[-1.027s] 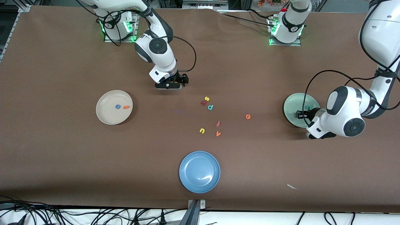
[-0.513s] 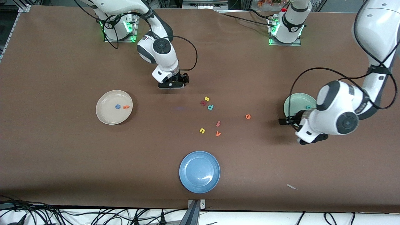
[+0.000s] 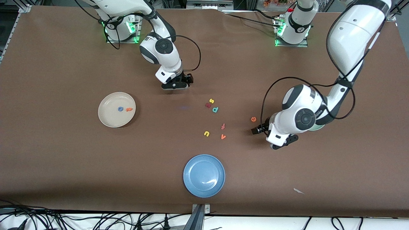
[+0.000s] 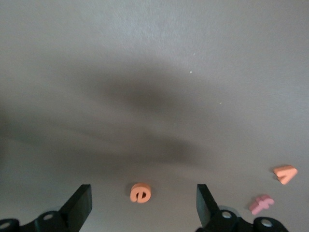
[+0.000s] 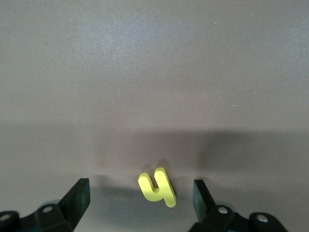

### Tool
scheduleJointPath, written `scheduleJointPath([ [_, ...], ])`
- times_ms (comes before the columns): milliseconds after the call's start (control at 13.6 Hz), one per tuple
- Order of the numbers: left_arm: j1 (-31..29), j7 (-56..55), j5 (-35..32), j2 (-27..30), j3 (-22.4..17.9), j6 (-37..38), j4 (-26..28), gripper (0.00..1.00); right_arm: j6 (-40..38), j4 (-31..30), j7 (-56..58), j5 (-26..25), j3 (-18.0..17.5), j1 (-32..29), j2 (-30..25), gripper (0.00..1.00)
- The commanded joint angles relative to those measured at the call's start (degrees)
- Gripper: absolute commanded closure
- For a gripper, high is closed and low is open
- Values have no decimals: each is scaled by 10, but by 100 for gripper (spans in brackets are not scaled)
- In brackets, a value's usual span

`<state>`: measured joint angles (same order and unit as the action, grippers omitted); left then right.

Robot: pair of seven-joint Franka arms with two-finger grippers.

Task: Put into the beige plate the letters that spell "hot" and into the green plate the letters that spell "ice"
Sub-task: 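Grasp the orange e and yellow 4 with the left and right grippers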

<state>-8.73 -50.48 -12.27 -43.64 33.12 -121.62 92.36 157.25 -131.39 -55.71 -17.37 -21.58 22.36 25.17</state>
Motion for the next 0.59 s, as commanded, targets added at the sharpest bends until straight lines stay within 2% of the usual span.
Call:
scheduleJointPath([
  [0,61,-35,-8,-12,-48,-19,-4,10,15,-6,-13,-23,5,6,0,11],
  [73,69,-27,-9,-13,-54,-20,-3,15,15,-8,-13,-28,5,6,0,12],
  [220,68,9,-10,-15,-54,-15,4,15,16,-12,-13,-46,5,6,1,16],
  [293,69,27,-10,-14,-54,-15,14,19,16,-13,-13,-47,5,6,2,19],
  [513,59,74,-9,-9,-53,-10,38,19,16,-13,-13,-48,5,6,3,32],
])
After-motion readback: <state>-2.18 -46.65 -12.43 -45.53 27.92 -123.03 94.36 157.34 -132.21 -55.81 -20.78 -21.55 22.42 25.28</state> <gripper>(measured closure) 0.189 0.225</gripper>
